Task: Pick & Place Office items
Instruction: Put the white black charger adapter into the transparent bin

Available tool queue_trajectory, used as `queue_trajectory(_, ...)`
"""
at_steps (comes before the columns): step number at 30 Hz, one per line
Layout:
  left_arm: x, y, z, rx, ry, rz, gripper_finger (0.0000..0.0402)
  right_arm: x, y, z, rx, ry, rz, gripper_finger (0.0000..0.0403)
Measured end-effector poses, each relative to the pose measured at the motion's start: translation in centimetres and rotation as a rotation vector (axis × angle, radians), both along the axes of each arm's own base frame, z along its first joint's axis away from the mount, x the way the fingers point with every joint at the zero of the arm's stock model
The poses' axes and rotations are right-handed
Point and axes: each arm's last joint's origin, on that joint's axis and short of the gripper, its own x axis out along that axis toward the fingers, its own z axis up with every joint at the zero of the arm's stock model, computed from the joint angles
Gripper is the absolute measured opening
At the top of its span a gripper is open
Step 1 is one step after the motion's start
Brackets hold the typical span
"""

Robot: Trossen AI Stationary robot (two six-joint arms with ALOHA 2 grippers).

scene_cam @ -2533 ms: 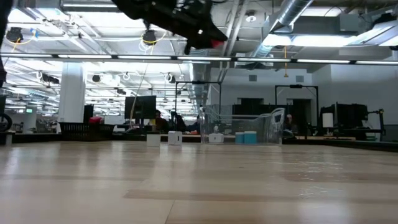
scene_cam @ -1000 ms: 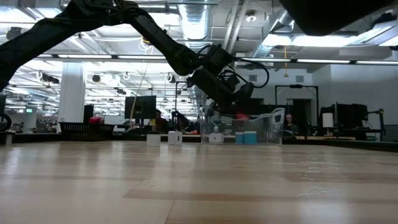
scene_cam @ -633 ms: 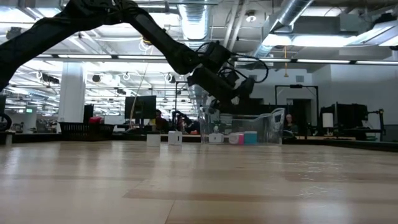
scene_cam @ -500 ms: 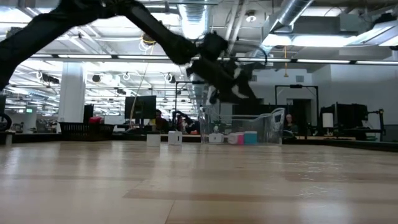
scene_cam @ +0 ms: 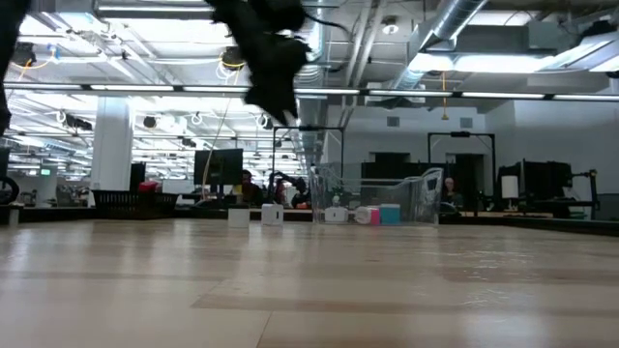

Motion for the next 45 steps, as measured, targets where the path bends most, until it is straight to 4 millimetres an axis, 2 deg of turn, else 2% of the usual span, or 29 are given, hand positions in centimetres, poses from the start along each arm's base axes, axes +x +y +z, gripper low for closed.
queue_trajectory(2,-2.6,-1.4,-0.3,-0.046,0.007,0.051,0.0204,0.0,0.0,0.1,-0.009,-0.013,-0.009,0.0268)
queue_trajectory(5,-6.1,-3.4,-1.9,-0.085,0.002,0.085,0.0216,-0.1,0.0,0.1,-0.023,-0.019,-0.018,0.0268)
queue_trajectory(7,-7.6,-4.3,-3.7,-0.079,-0.038,0.068,0.0227,0.0,0.0,0.1,-0.036,-0.012,-0.016,0.0268)
queue_trajectory(10,-9.0,-5.4,-6.1,-0.057,-0.173,-0.051,0.0245,0.1,-0.1,0.1,-0.053,-0.003,-0.021,0.0268)
queue_trajectory(12,-9.5,-5.8,-7.9,-0.065,-0.216,-0.122,0.0258,0.1,-0.2,0.1,-0.061,0.003,-0.024,0.0268)
queue_trajectory(15,-9.9,-5.8,-10.4,-0.081,-0.189,-0.129,0.0276,0.2,-0.3,0.1,-0.062,0.006,-0.029,0.0268)
queue_trajectory(19,-9.3,-5.5,-13.1,-0.062,-0.116,-0.171,0.0284,0.2,-0.3,0.1,-0.058,0.009,-0.024,0.0268)
queue_trajectory(22,-8.5,-5.2,-14.4,-0.015,-0.105,-0.187,0.0281,0.2,-0.3,0.1,-0.052,0.006,-0.023,0.0268)
queue_trajectory(28,-7.5,-4.7,-15.3,0.039,-0.126,-0.171,0.0272,0.2,0.0,0.2,-0.027,-0.008,-0.01,0.0268)
queue_trajectory(33,-7.3,-4.6,-15.2,0.046,-0.146,-0.149,0.0269,0.4,0.3,-0.1,-0.027,-0.005,-0.011,0.0268)
queue_trajectory(39,-7.9,-5.1,-13.9,0.018,-0.174,-0.126,0.0269,0.5,0.4,-0.2,-0.005,-0.005,-0.005,0.0268)
queue_trajectory(45,-8.4,-5.2,-12.1,0.073,-0.219,-0.123,0.0269,0.5,0.4,-0.2,-0.005,-0.004,-0.005,0.0268)
